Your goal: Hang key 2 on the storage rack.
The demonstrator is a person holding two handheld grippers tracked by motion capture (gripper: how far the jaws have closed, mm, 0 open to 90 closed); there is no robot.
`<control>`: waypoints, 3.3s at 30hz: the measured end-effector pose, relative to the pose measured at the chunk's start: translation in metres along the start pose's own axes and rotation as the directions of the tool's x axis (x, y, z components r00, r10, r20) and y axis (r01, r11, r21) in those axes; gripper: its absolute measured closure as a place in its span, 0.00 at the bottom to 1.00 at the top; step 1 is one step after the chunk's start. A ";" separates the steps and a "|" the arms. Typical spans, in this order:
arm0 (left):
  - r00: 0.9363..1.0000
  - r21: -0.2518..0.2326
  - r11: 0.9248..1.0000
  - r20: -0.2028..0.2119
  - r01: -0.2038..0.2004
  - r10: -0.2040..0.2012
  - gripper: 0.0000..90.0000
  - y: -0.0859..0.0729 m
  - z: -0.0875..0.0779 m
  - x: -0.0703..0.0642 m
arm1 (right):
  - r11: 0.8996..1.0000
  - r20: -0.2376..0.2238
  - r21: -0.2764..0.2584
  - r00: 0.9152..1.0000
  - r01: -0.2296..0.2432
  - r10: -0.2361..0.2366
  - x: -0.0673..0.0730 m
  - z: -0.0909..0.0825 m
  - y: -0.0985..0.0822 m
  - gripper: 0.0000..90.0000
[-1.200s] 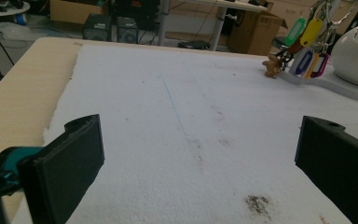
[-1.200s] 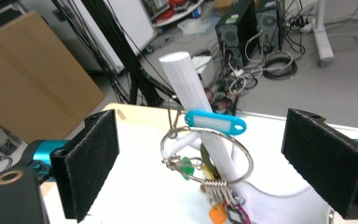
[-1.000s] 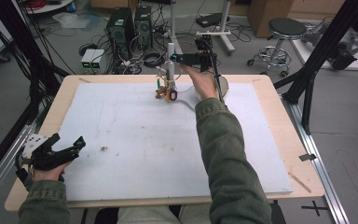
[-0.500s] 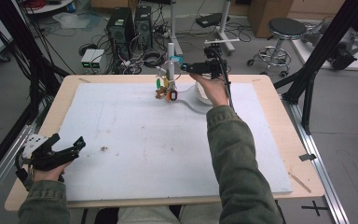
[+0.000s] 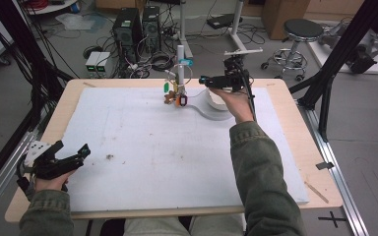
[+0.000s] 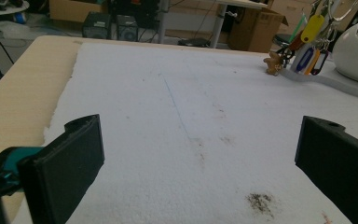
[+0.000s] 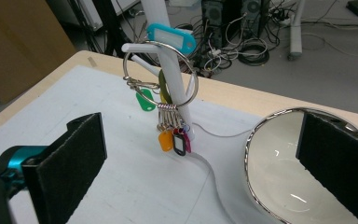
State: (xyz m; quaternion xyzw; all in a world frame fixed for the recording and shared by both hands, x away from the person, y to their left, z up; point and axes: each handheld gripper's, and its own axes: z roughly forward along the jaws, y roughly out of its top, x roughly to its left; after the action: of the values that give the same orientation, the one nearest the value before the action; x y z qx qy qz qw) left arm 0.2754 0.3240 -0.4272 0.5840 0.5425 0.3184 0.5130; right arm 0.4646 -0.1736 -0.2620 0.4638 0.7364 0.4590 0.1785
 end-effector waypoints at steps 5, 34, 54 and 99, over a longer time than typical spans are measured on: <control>1.000 0.002 1.000 0.001 -0.001 0.001 0.02 0.000 0.001 0.001 | 1.000 -0.007 -0.010 1.000 0.007 -0.007 0.002 -0.007 -0.007 0.01; 1.000 0.009 1.000 0.007 0.004 -0.004 0.02 -0.001 0.001 0.002 | 0.998 0.004 -0.050 1.000 -0.023 0.023 -0.017 -0.042 -0.077 0.01; 1.000 0.004 1.000 0.012 -0.003 0.003 0.02 0.000 0.000 -0.001 | 0.997 0.017 -0.062 0.999 -0.045 0.046 -0.024 -0.051 -0.131 0.01; 1.000 0.003 1.000 0.012 -0.005 0.005 0.02 0.000 -0.003 -0.003 | 0.979 0.131 -0.194 0.991 0.063 -0.038 -0.046 -0.087 -0.208 0.01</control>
State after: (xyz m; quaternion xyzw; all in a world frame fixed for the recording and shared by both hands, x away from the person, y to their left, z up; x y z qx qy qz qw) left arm 0.2719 0.3215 -0.4257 0.5881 0.5384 0.3156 0.5145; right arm 0.3203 -0.2879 -0.3995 0.4529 0.6859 0.4951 0.2818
